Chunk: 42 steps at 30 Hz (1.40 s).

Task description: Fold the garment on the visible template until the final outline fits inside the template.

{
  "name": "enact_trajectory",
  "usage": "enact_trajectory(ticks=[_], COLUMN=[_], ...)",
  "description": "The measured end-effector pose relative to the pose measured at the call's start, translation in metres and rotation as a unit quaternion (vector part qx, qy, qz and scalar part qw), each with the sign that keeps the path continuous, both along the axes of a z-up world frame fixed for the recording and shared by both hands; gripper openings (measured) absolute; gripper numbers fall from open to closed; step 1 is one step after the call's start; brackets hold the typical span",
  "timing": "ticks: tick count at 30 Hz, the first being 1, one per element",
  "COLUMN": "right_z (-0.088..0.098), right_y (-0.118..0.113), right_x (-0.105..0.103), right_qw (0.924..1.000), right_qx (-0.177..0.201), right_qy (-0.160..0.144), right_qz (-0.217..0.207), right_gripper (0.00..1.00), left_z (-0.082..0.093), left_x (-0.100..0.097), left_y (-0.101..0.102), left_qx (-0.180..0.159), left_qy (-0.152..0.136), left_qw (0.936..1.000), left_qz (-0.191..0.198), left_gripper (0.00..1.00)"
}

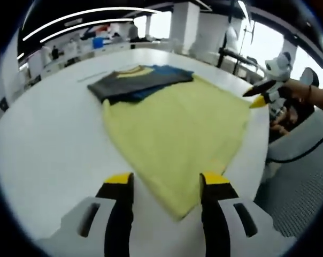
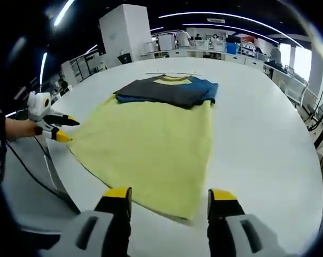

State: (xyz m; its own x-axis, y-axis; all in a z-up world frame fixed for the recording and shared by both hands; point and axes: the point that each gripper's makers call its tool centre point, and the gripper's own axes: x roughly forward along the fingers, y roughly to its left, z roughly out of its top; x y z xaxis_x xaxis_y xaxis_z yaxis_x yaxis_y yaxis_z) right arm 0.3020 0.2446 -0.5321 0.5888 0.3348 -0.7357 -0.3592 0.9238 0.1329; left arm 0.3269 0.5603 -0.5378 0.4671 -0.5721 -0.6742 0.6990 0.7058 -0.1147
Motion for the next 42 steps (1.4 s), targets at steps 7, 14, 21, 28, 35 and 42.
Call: enact_trajectory(ticks=[7, 14, 21, 28, 35, 42], right_z=[-0.003, -0.007, -0.011, -0.015, -0.013, -0.011], right_y=[-0.004, -0.008, -0.02, -0.016, -0.019, -0.008], right_x=[-0.002, -0.006, -0.003, -0.002, -0.005, -0.018], right_qw=[0.9999, 0.9995, 0.9989, 0.9989, 0.9988, 0.9993], right_qx=[-0.014, -0.023, -0.024, -0.032, -0.025, -0.019], right_qy=[-0.001, 0.005, 0.004, 0.003, 0.01, 0.018], right_qz=[-0.006, -0.02, -0.041, -0.034, -0.042, -0.026], right_gripper=[0.37, 0.29, 0.19, 0.03, 0.0, 0.0], left_z=[-0.001, -0.001, 0.0, 0.001, 0.003, 0.001], left_x=[-0.007, -0.02, -0.019, -0.025, -0.029, -0.035], left_y=[0.013, 0.022, 0.022, 0.017, 0.015, 0.019], left_qx=[0.009, 0.022, 0.017, 0.019, 0.036, 0.043], left_qy=[0.016, 0.034, 0.049, 0.081, 0.084, 0.09], left_qw=[0.9989, 0.9961, 0.9946, 0.9906, 0.9915, 0.9913], left_qz=[0.044, 0.078, 0.09, 0.109, 0.092, 0.086], left_gripper=[0.31, 0.18, 0.07, 0.01, 0.0, 0.0])
